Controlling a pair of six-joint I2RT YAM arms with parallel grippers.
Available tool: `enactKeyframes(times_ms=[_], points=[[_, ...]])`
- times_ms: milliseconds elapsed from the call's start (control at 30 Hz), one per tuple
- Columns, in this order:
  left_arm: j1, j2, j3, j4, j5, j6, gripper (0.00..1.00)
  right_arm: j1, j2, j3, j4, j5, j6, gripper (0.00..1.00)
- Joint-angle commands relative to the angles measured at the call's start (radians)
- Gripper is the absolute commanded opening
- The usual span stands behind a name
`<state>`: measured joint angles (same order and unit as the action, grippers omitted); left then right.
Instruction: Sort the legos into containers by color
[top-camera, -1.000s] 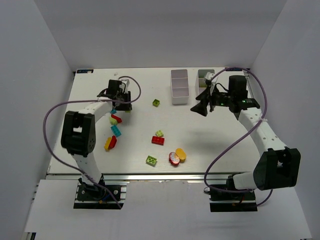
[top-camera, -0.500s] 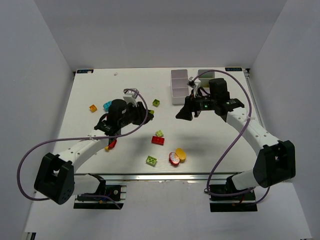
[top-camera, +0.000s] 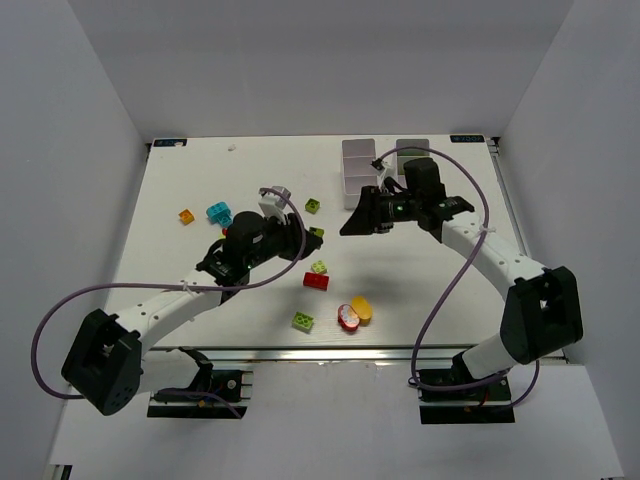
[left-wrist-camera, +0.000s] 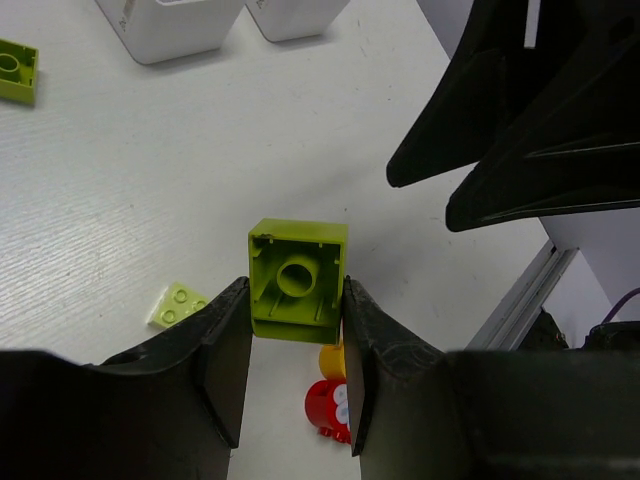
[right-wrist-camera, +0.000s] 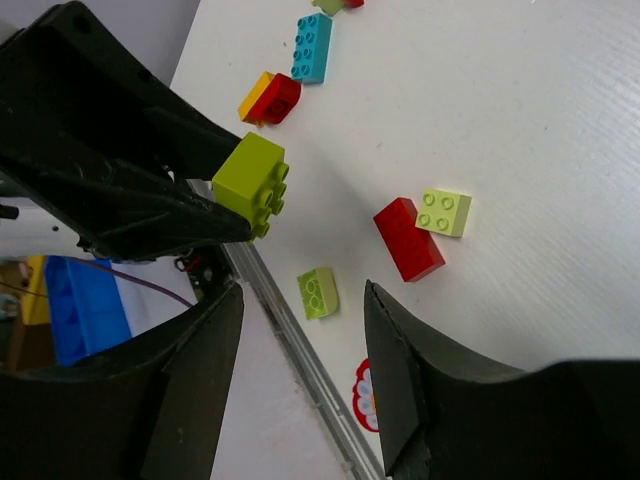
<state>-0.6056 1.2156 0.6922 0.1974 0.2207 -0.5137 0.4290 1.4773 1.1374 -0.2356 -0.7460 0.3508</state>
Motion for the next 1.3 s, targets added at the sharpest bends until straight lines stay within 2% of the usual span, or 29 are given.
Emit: enactKeyframes(times_ms=[0, 200, 267, 400, 1267], points=[[-0.014, -0.007, -0.003, 0.034, -0.012, 0.014, 0.17, 0.017, 0.015, 0.058, 0.038, -0.006, 0.117, 0.57], [-0.033, 0.03, 0.021, 0.013, -0.024, 0.044, 0.17, 0.042, 0.067, 0.11, 0.061, -0.012, 0.175, 0.64], [-0.037, 0.044, 0.029, 0.004, -0.026, 0.056, 0.17, 0.048, 0.078, 0.114, 0.064, -0.009, 0.212, 0.7], [-0.051, 0.053, 0.029, 0.017, -0.027, 0.061, 0.17, 0.059, 0.089, 0.087, 0.096, 0.0, 0.286, 0.71], [-0.112, 0.055, 0.033, 0.06, -0.055, 0.058, 0.18, 0.085, 0.124, 0.024, 0.12, 0.071, 0.298, 0.56]])
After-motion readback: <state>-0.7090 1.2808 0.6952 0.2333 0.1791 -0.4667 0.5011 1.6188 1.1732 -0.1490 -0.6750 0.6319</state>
